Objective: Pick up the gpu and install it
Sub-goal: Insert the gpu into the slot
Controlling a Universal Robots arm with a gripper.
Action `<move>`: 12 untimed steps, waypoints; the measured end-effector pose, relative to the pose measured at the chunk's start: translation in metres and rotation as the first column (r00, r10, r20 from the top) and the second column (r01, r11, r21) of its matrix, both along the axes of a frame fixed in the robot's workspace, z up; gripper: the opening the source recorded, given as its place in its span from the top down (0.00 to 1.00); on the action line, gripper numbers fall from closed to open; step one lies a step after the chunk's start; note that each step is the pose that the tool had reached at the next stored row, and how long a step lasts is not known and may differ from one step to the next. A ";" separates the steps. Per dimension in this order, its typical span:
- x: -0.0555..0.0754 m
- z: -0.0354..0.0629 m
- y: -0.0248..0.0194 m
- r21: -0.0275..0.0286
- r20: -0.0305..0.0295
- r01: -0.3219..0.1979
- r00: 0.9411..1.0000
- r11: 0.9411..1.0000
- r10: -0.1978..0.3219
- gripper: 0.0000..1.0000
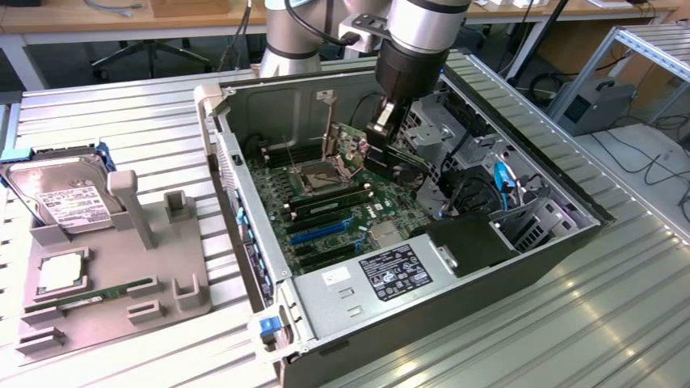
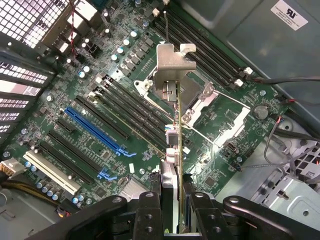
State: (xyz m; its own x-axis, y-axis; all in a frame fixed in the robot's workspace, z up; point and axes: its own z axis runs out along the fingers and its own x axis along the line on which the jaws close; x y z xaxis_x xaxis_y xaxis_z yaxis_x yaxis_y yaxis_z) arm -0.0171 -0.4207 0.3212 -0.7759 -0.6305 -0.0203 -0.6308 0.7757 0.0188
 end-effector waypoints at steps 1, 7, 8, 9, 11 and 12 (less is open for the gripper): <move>0.000 -0.0001 0.0000 0.000 0.000 -0.005 1.000 1.000 0.005 0.73; 0.000 -0.0003 0.0000 -0.001 0.000 -0.019 1.000 1.000 0.019 0.73; 0.000 -0.0003 0.0000 -0.001 0.000 -0.021 1.000 1.000 0.021 0.73; 0.000 -0.0004 0.0000 -0.001 0.000 -0.024 1.000 1.000 0.024 0.73; 0.000 -0.0004 0.0000 -0.001 0.000 -0.028 1.000 1.000 0.028 0.73; 0.000 -0.0005 0.0000 -0.001 0.000 -0.031 1.000 1.000 0.031 0.73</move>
State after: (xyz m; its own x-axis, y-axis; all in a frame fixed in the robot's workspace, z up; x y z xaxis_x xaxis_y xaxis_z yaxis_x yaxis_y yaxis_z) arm -0.0171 -0.4207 0.3207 -0.7561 -0.6542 -0.0197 -0.6545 0.7558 0.0181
